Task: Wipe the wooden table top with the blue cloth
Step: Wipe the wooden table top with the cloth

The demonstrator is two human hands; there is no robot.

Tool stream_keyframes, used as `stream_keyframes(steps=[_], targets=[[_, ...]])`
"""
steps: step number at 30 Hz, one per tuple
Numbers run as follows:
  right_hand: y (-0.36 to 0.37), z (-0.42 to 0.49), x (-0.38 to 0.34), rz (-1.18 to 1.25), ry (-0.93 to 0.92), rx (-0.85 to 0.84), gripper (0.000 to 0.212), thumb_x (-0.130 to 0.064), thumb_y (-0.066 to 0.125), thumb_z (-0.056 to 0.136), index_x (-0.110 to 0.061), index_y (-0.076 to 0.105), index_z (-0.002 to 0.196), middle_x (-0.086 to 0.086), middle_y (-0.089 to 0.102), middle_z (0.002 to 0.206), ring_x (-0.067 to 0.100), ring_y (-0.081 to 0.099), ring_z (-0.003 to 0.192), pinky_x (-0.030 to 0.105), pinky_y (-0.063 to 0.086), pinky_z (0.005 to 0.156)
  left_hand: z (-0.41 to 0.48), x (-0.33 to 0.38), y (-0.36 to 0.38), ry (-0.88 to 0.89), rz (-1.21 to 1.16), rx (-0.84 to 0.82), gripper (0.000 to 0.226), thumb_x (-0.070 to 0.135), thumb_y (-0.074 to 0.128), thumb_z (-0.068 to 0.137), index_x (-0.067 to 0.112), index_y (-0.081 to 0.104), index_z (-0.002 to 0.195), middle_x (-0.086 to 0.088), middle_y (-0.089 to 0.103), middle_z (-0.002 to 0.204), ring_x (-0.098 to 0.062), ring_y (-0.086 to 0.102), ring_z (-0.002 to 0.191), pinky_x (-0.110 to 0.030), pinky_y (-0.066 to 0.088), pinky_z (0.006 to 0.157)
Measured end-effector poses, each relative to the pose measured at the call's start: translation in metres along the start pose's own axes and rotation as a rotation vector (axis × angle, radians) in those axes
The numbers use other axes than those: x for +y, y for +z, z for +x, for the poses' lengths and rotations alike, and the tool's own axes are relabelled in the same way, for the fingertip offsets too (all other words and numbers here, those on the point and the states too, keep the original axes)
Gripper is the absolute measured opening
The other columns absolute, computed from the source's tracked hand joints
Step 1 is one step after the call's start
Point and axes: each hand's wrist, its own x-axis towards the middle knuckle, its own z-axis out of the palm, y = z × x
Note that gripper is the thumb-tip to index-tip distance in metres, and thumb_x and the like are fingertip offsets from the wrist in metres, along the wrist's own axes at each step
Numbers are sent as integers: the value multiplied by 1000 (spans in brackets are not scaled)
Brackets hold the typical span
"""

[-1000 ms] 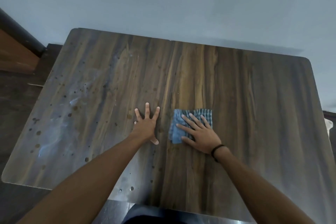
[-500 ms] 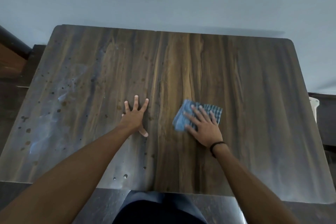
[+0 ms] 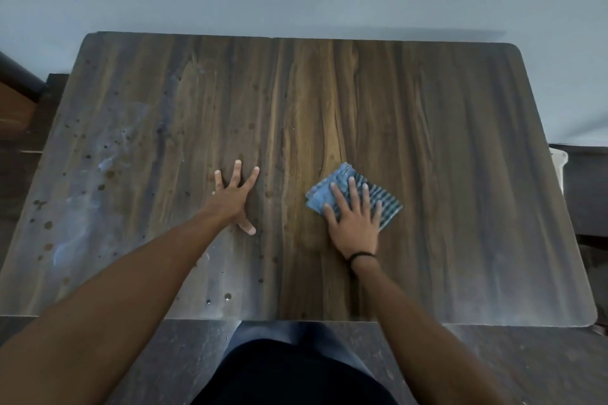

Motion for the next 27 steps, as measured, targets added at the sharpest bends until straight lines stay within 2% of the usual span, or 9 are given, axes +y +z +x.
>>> stream_keyframes(steps=[2,5,7,13,15,19,21,24,27], targets=[[16,-22,-31,10,-42,-37,59,-60,21,102,-46,6,157,-9,-10,166,23,-13,153,59,-8,120,0,1,0,-8,-4,13,151,40,94,62,40,-26,153,0,-43,157,-52,-28,144,-65,18,117],[16,-48,0,-136,-556,-182,56,-63,22,102,-50,10,156,-13,-5,166,19,-10,154,58,-1,121,-1,-1,1,-5,-5,21,151,41,95,61,41,-24,154,1,-42,158,-51,-27,145,-64,19,117],[1,-40,40,-206,-724,-251,57,-68,22,101,-54,10,154,-16,-4,166,16,-8,154,53,-4,122,0,-1,1,-3,-6,20,151,41,95,62,42,-25,154,2,-42,158,-51,-27,145,-64,21,117],[12,-48,-9,23,57,-15,60,-65,17,100,-49,3,156,-14,-13,164,19,-15,153,52,-13,120,-2,0,-1,-14,11,20,151,43,94,61,42,-26,153,3,-42,158,-51,-25,146,-65,23,116],[30,-74,-34,24,-48,-80,60,-63,17,102,-46,1,157,-11,-14,165,22,-16,153,56,-12,120,-2,0,-2,-16,8,21,152,43,95,61,42,-26,153,3,-42,158,-51,-24,146,-66,23,115],[19,-94,20,-144,-568,-171,58,-68,23,101,-53,7,155,-15,-3,166,18,-4,154,49,-10,121,-4,-1,-3,1,2,9,152,43,95,61,43,-27,152,3,-44,157,-51,-23,146,-66,28,113],[13,-95,38,-112,-343,-131,58,-72,20,99,-57,3,153,-20,-12,164,16,-7,154,46,-14,121,-6,-2,-3,10,4,24,151,43,94,63,43,-26,152,3,-44,157,-51,-23,146,-65,29,113],[23,-108,-6,61,270,7,59,-70,13,98,-54,-3,153,-17,-16,163,17,-18,152,48,-17,120,-9,-2,-2,26,1,36,148,41,94,65,43,-25,153,2,-44,157,-49,-23,147,-63,27,115],[48,-132,-62,110,225,-20,59,-66,12,100,-51,-3,155,-12,-15,165,21,-18,152,53,-16,119,-8,-3,-1,41,-14,40,149,40,95,64,42,-24,154,2,-44,157,-50,-24,147,-63,25,116]])
